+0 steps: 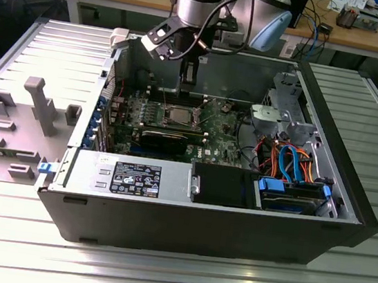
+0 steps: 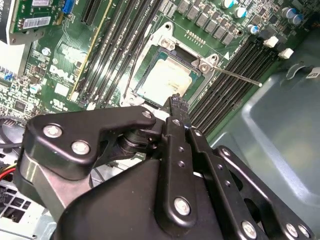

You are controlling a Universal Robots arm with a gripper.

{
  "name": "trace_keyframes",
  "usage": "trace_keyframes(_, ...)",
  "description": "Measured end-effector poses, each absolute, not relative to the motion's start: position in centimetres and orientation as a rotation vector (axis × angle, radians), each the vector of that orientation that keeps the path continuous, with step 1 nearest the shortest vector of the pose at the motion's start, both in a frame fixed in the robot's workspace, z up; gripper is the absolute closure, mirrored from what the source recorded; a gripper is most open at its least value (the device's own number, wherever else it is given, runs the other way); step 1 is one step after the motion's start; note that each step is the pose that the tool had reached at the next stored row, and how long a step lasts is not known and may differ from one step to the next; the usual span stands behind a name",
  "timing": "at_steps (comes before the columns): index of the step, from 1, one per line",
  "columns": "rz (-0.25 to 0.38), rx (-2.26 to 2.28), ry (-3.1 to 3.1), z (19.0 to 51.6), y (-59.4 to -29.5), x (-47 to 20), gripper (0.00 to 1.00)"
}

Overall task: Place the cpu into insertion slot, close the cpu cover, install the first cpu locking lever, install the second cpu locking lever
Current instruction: 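Close the cpu cover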

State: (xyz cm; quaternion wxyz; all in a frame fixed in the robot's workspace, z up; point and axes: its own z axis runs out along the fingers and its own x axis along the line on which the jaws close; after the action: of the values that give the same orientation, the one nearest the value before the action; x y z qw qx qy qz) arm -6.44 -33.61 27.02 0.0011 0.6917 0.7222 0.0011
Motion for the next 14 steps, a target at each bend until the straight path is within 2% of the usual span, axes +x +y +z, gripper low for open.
trace_keyframes(5, 0.004, 2.172, 2.267, 29.0, -33.6, -6.4, 0.89)
trace_keyframes(14, 0.003, 2.172, 2.267, 29.0, -33.6, -4.6, 0.89)
